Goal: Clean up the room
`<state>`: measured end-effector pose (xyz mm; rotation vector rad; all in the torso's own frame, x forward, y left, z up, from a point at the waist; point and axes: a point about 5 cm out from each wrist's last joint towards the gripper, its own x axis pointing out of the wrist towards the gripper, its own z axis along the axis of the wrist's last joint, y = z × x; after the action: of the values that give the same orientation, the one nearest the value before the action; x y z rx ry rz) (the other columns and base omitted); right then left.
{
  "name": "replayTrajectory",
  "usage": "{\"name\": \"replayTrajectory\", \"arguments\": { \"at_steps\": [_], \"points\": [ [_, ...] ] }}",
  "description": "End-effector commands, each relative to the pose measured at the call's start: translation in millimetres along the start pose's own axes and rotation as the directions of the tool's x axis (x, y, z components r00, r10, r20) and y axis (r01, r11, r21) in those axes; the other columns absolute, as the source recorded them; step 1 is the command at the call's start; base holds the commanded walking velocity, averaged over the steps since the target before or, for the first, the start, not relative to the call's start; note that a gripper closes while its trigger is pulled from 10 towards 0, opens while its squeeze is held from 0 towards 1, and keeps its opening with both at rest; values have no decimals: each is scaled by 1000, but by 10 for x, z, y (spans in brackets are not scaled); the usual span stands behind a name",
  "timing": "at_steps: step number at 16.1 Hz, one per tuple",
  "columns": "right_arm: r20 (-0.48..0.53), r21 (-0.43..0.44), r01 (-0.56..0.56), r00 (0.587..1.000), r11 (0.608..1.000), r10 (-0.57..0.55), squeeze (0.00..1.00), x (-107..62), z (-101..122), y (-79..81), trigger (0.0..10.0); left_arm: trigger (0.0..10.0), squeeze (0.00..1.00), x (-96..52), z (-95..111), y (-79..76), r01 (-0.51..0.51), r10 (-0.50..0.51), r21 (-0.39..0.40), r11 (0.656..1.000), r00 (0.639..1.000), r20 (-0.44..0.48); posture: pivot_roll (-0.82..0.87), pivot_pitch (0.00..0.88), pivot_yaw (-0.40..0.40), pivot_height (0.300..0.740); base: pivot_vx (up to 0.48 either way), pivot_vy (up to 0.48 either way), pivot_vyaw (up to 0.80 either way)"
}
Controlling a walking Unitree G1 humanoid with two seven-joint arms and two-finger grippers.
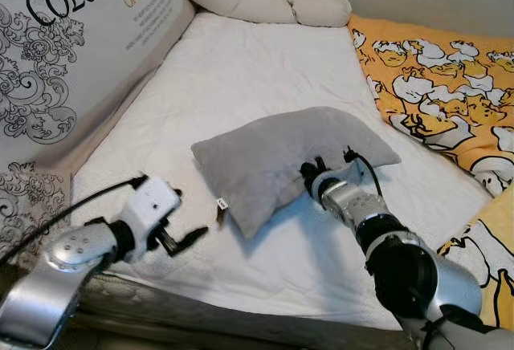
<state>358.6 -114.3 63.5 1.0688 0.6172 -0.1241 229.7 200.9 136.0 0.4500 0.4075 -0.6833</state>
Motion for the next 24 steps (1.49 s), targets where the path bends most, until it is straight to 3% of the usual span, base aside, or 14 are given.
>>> {"name": "replayTrajectory", "arguments": {
  "at_steps": [1, 5, 8, 9, 10, 11, 13, 15, 17, 18, 20, 21, 22, 24],
  "points": [
    [25, -55, -33, 999, 998, 35, 0, -1, 100, 149, 0, 10000, 0, -30, -13, 111, -98, 98, 0, 995, 995, -13, 94, 0, -66, 740, 0, 0, 0],
    [1, -173, -171, 985, 970, 174, 0, -32, 239, 531, 0, 10000, 0, -62, -60, 373, -318, 317, -39, 947, 948, -32, 86, 0, -68, 740, 0, 0, 0],
    [-81, -242, -374, 927, 895, 366, 0, -118, 309, 980, 0, 10000, 0, -129, -50, 599, -483, 482, -66, 873, 876, -27, 84, 0, -72, 740, 0, 0, 0],
    [-116, -193, -513, 859, 837, 499, 0, -215, 393, 1229, 0, 10000, 0, -189, -54, 711, -553, 553, -90, 828, 833, -30, 84, 0, -73, 740, 0, 0, 0],
    [-126, -180, -548, 836, 817, 534, 0, -246, 418, 1289, 0, 10000, 0, -206, -56, 737, -571, 570, -91, 816, 821, -32, 84, 0, -73, 740, 0, 0, 0],
    [-162, -155, -637, 770, 755, 616, 0, -337, 495, 1399, 0, 10000, 0, -245, -64, 791, -606, 605, -97, 790, 795, -40, 87, 0, -75, 740, 0, 0, 0],
    [-228, -162, -717, 696, 679, 681, 0, -442, 587, 1407, 0, 10000, 0, -277, -84, 827, -633, 632, -110, 766, 773, -52, 89, 0, -76, 740, 0, 0, 0],
    [-280, -116, -763, 639, 636, 716, 0, -524, 644, 1260, 0, 10000, 0, -294, -97, 845, -648, 647, -126, 751, 760, -61, 90, 0, -77, 740, 0, 0, 0],
    [-335, -95, -776, 615, 624, 714, 0, -575, 634, 922, 0, 10000, 0, -297, -99, 842, -652, 650, -129, 747, 757, -60, 86, 0, -74, 740, 0, 0, 0],
    [-384, -120, -740, 649, 662, 657, 0, -552, 560, 577, 0, 10000, 0, -277, -102, 836, -647, 646, -131, 751, 761, -60, 76, 0, -66, 740, 0, 0, 0],
    [-415, -272, -516, 825, 812, 385, 0, -395, 376, -252, 0, 10000, 0, -121, -62, 826, -610, 611, -152, 778, 790, -42, 68, 0, -61, 740, 0, 0, 0],
    [-395, -339, -399, 883, 852, 256, 0, -380, 338, -541, 0, 10000, 0, -3, -32, 805, -576, 581, -167, 800, 814, -26, 67, 0, -59, 740, 0, 0, 0],
    [-356, -397, -290, 923, 871, 145, 0, -395, 333, -767, 0, 10000, 0, 139, -6, 775, -533, 541, -177, 827, 841, -8, 64, 0, -58, 740, 0, 0, 0],
    [-317, -446, -212, 946, 870, 68, 0, -428, 357, -927, 0, 10000, 0, 368, 40, 719, -459, 470, -178, 870, 883, 20, 60, 0, -60, 740, 0, 0, 0]
  ]
}}
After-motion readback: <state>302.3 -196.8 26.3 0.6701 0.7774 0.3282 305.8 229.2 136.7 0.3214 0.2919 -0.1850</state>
